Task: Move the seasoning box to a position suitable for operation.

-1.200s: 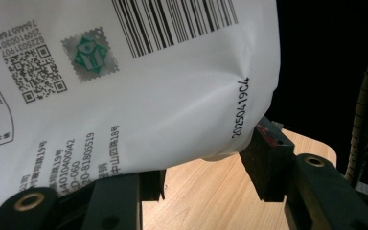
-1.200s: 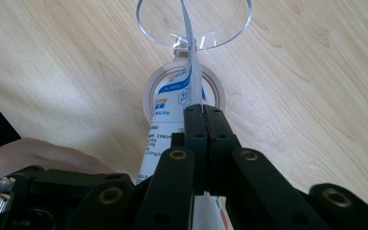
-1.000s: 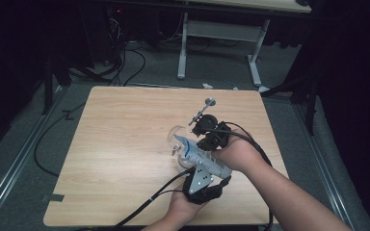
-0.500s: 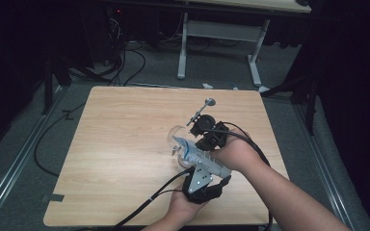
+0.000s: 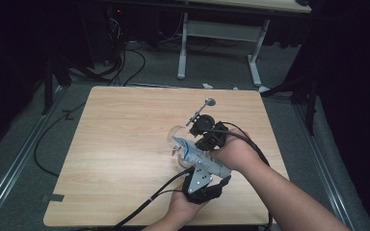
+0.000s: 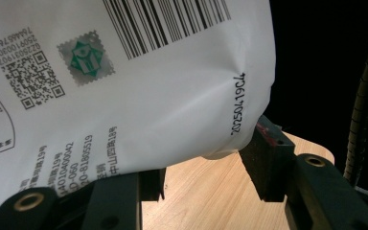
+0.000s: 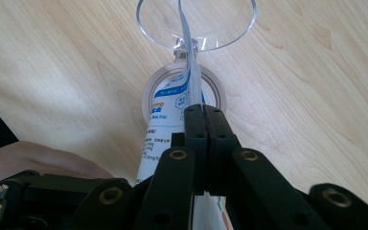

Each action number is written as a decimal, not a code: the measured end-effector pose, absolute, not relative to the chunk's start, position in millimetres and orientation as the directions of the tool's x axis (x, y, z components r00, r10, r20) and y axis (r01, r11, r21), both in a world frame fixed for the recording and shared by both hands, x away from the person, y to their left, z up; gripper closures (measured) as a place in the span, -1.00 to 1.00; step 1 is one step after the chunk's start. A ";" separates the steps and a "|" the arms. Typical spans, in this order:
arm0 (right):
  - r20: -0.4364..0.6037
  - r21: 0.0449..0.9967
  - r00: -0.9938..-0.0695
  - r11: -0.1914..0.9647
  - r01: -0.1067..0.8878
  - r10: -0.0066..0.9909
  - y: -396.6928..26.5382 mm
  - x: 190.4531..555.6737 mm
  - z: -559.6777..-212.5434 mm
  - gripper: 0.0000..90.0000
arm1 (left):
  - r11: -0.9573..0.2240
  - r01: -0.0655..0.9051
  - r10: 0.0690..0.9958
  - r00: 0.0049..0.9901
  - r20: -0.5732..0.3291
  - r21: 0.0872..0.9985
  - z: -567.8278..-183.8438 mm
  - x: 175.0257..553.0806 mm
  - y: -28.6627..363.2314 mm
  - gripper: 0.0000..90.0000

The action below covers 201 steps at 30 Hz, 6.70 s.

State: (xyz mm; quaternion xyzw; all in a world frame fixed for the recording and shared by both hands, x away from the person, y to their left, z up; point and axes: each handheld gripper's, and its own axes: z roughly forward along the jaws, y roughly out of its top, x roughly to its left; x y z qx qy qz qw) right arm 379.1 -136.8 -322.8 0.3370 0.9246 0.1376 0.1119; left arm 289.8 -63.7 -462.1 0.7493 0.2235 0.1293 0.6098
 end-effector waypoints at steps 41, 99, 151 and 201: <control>-0.114 0.332 -0.752 0.738 0.587 0.650 -137.1 377.2 -321.5 1.00 | -0.166 0.162 0.489 0.870 -0.062 0.973 -464.4 288.2 -61.3 0.22; -0.085 0.321 -0.748 0.729 0.604 0.658 -147.7 365.6 -327.7 1.00 | -0.219 0.179 0.475 0.878 -0.055 0.959 -493.9 282.5 -52.6 0.22; -0.076 0.311 -0.743 0.724 0.616 0.665 -151.6 361.7 -328.5 1.00 | -0.251 0.228 0.518 0.853 -0.068 0.941 -519.0 290.8 -36.6 0.23; -0.081 0.326 -0.729 0.709 0.625 0.680 -161.0 361.3 -322.3 1.00 | -0.264 0.239 0.655 0.755 -0.007 0.934 -523.0 302.5 85.0 0.10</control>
